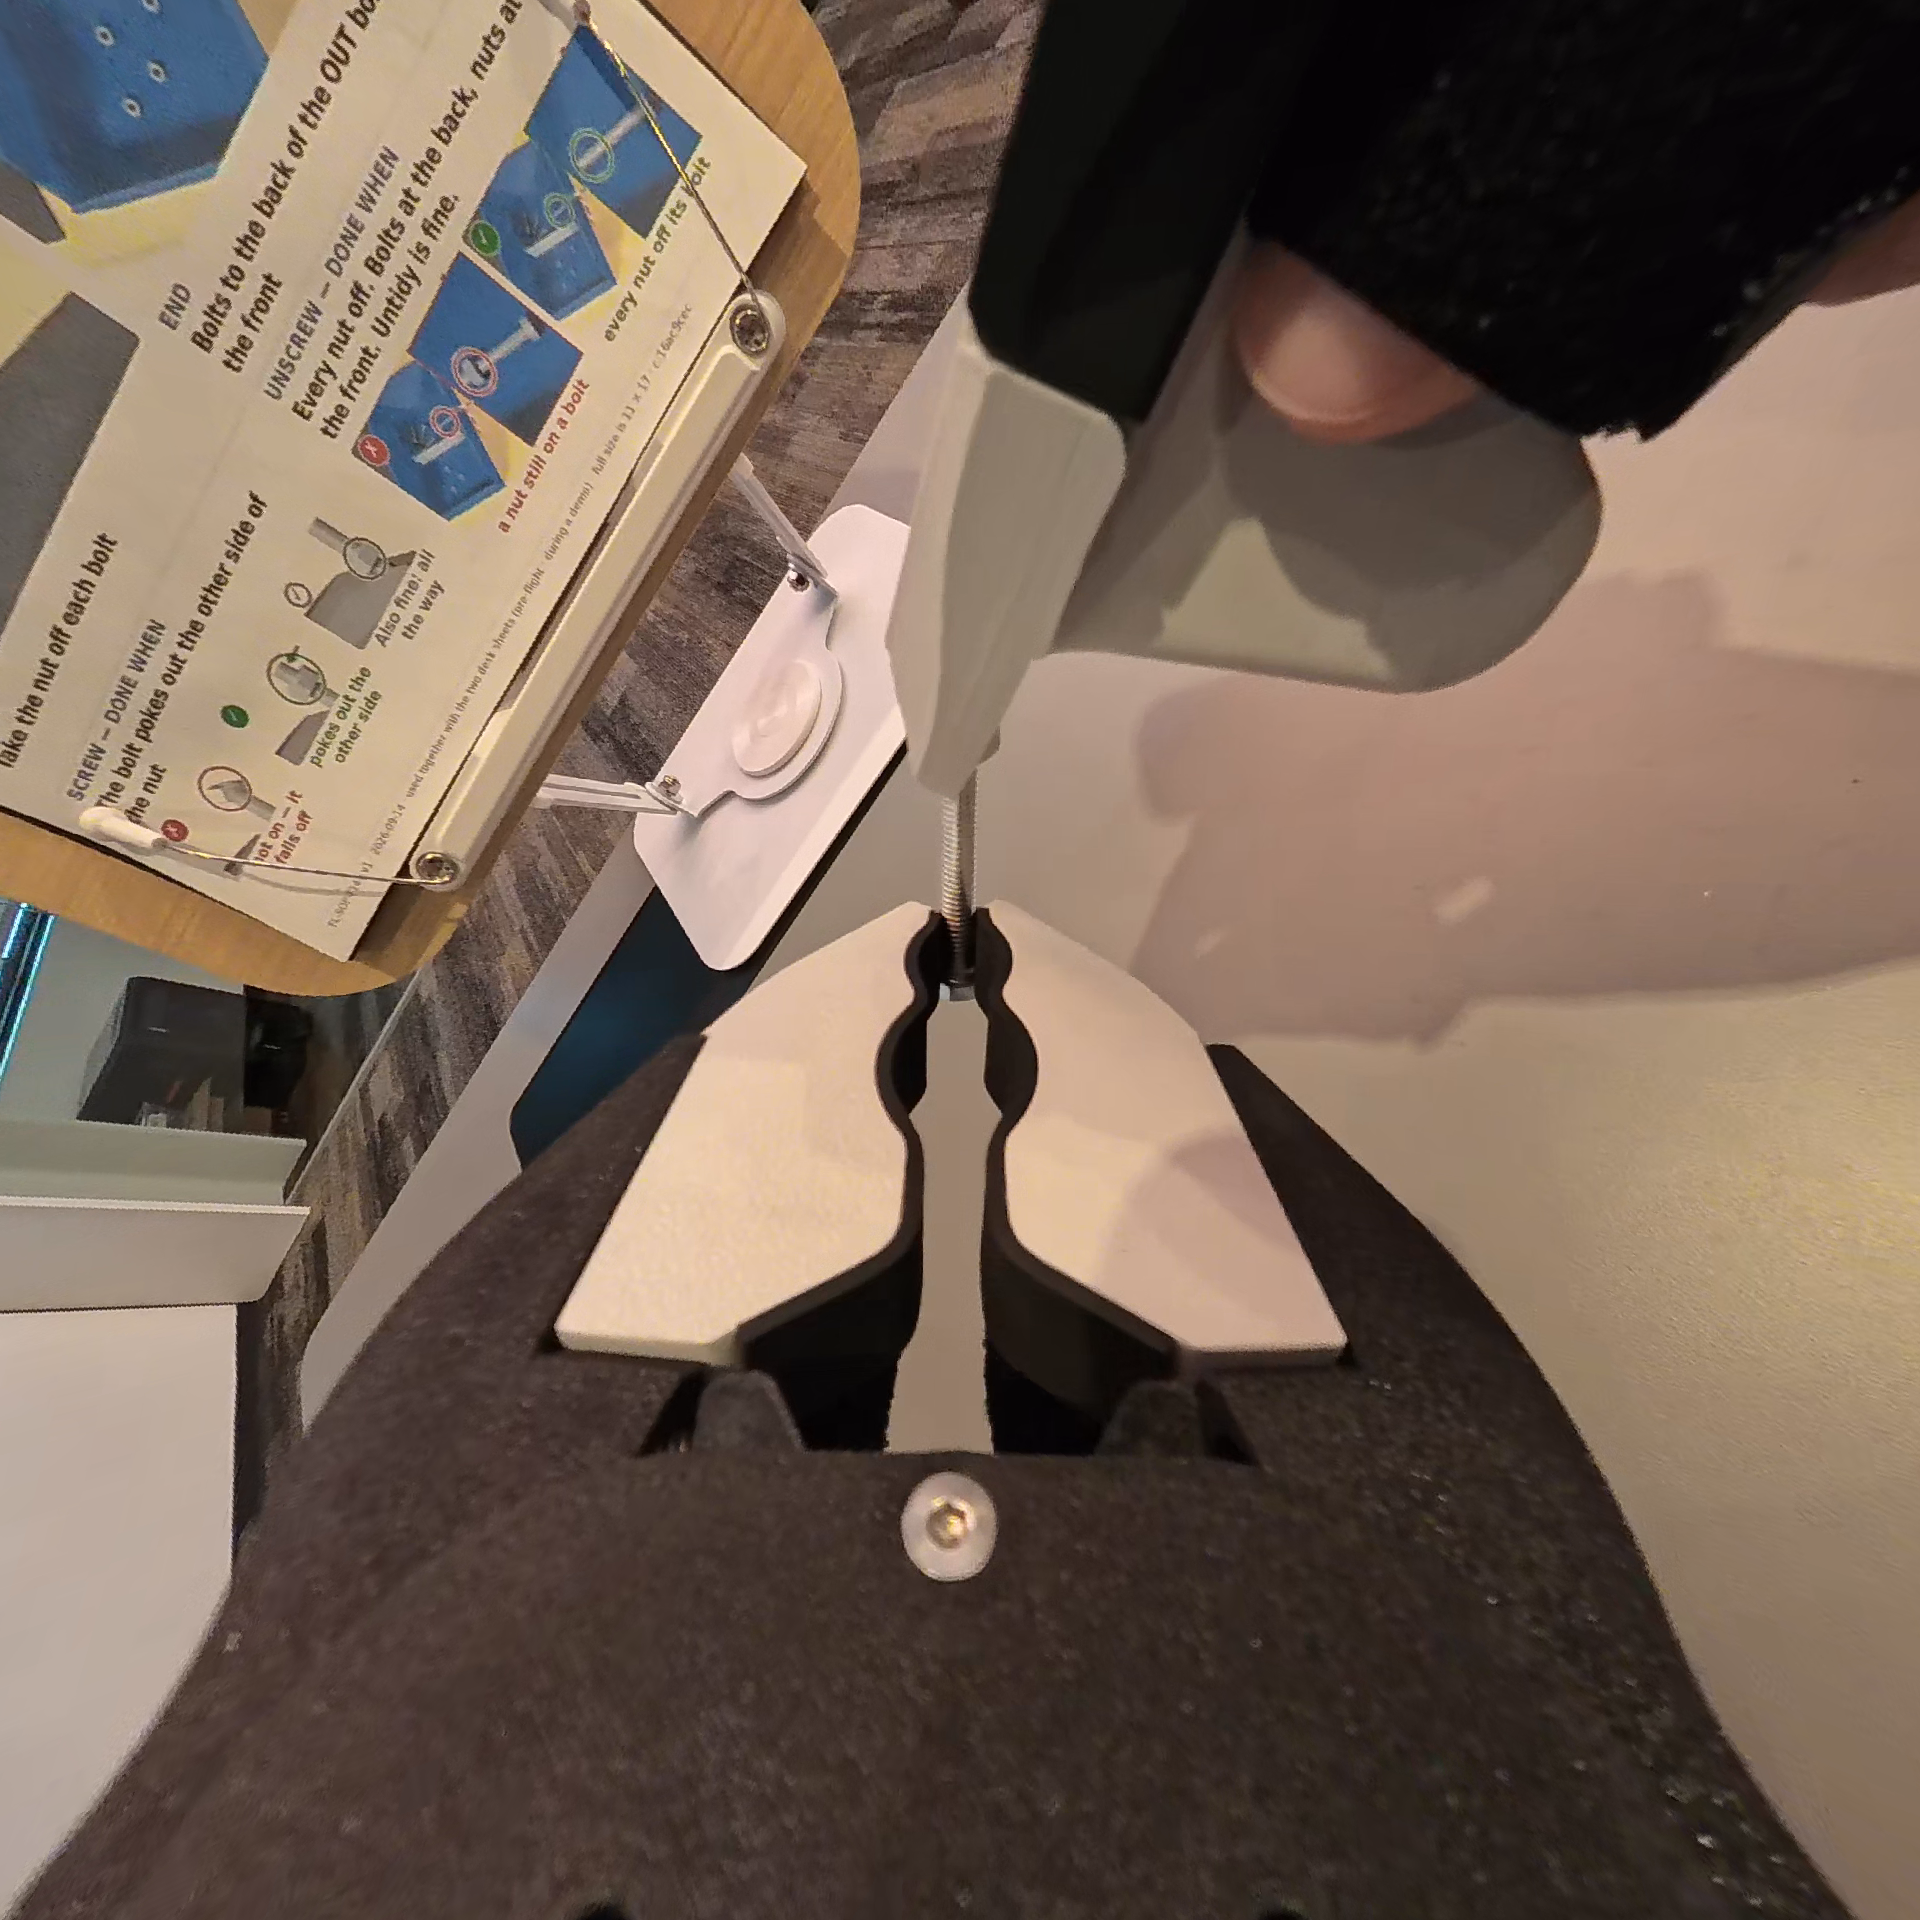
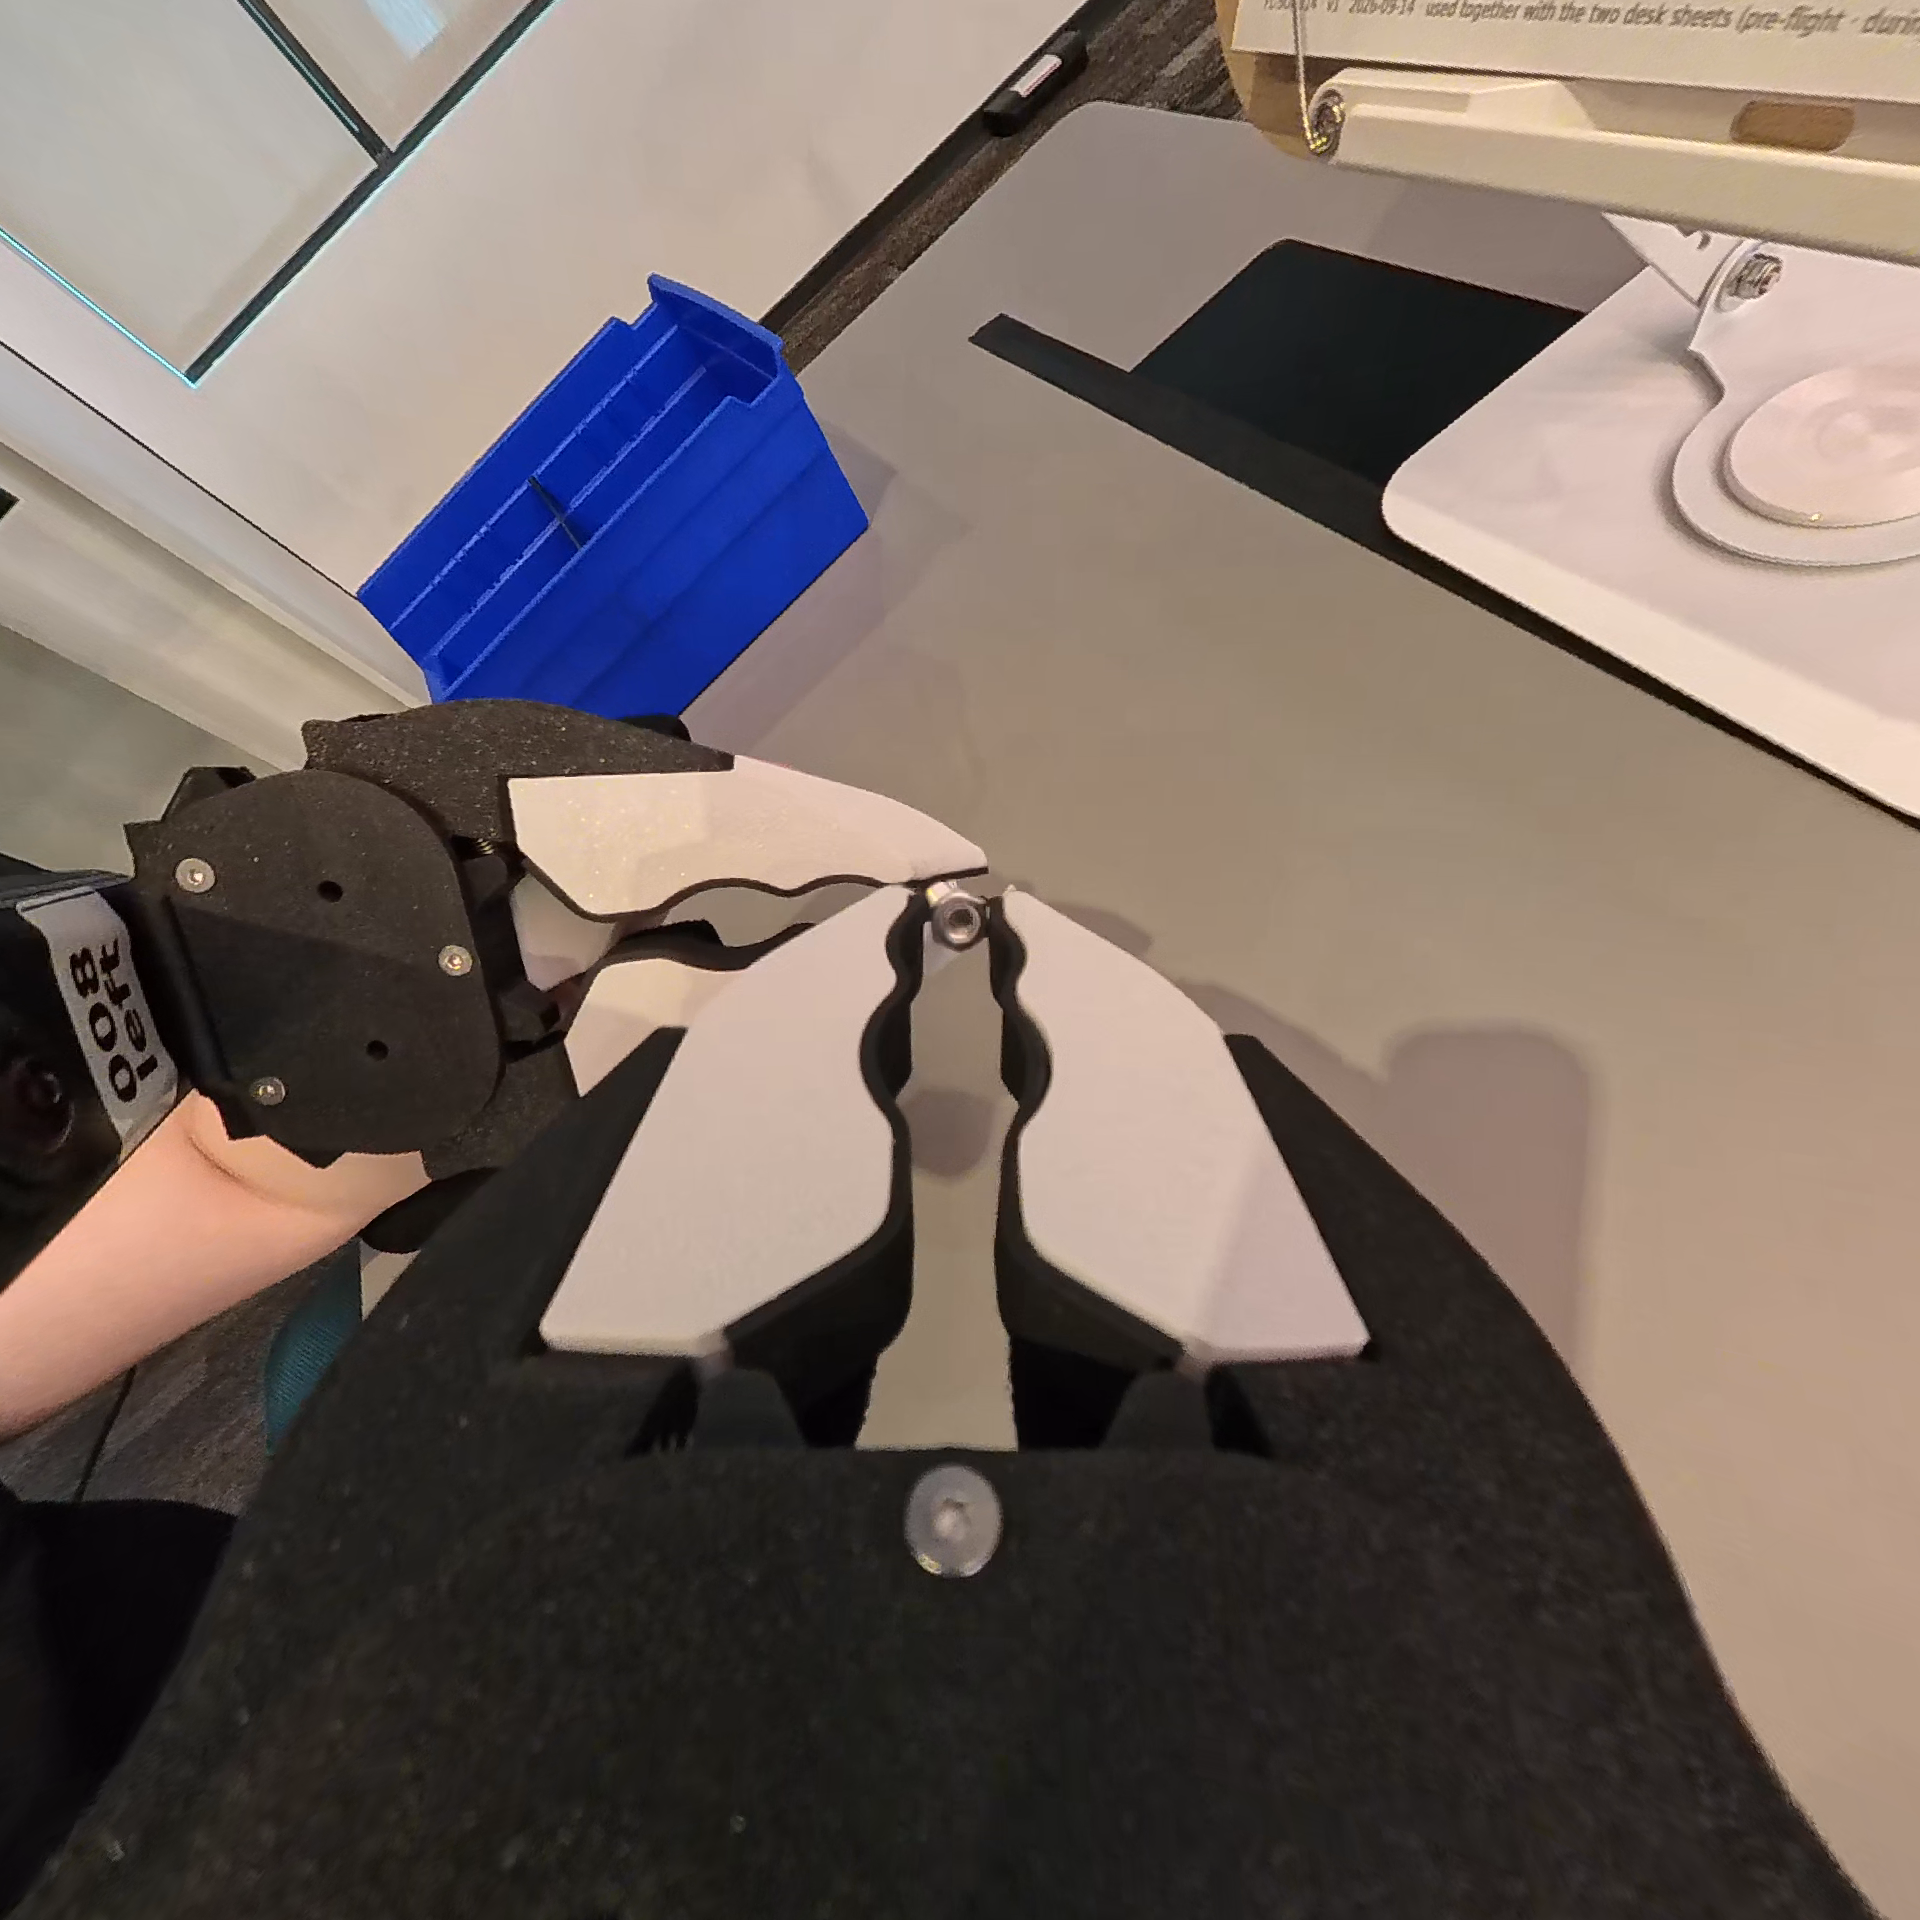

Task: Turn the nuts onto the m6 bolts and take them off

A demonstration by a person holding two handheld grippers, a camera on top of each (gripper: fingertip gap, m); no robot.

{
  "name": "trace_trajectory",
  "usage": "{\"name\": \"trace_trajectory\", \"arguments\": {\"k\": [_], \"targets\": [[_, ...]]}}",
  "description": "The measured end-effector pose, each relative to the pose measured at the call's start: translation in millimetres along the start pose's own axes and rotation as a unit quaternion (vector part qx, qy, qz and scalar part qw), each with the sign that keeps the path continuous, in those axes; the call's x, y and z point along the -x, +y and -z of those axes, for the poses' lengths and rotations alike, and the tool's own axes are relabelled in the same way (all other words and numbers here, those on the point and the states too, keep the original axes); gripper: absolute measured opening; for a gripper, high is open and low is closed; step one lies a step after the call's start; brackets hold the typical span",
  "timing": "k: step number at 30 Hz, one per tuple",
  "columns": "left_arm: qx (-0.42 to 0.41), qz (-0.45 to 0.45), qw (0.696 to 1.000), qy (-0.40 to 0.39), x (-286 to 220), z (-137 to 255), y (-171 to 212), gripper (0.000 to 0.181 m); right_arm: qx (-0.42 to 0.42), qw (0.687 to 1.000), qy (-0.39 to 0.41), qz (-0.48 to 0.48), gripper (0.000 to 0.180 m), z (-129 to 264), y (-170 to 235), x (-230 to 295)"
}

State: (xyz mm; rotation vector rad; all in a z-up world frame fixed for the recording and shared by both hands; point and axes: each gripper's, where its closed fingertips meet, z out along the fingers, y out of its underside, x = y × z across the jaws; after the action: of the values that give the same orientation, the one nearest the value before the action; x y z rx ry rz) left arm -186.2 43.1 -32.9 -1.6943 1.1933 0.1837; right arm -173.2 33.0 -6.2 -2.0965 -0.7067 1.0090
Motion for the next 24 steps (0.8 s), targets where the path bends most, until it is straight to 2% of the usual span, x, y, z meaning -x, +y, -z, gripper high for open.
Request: {"name": "trace_trajectory", "arguments": {"k": [10, 17, 19, 21, 24], "targets": [[-0.002, 0.002, 1.000, 0.008, -0.9, 0.5, -0.3, 0.005, 0.008, 1.000, 0.015, 0.016, 0.014, -1.3, 1.4, -1.7], [-0.008, 0.013, 1.000, 0.023, -2.3, 1.2, -0.9, 0.005, -0.004, 0.999, 0.029, 0.044, 0.024, 5.5, -5.3, -2.0], [-0.016, 0.021, 0.999, 0.043, -5.0, 2.2, -2.3, 0.005, -0.020, 0.996, 0.007, 0.086, 0.030, 14.2, -13.5, 8.6], [-0.031, 0.024, 0.996, 0.080, -11.1, 4.5, -5.1, 0.005, -0.010, 0.985, -0.026, 0.170, 0.030, 26.4, -12.4, 25.5], [-0.049, 0.031, 0.988, 0.142, -21.6, 10.0, -7.8, 0.005, 0.010, 0.947, -0.001, 0.321, 0.030, 42.9, -2.6, 30.0]]}}
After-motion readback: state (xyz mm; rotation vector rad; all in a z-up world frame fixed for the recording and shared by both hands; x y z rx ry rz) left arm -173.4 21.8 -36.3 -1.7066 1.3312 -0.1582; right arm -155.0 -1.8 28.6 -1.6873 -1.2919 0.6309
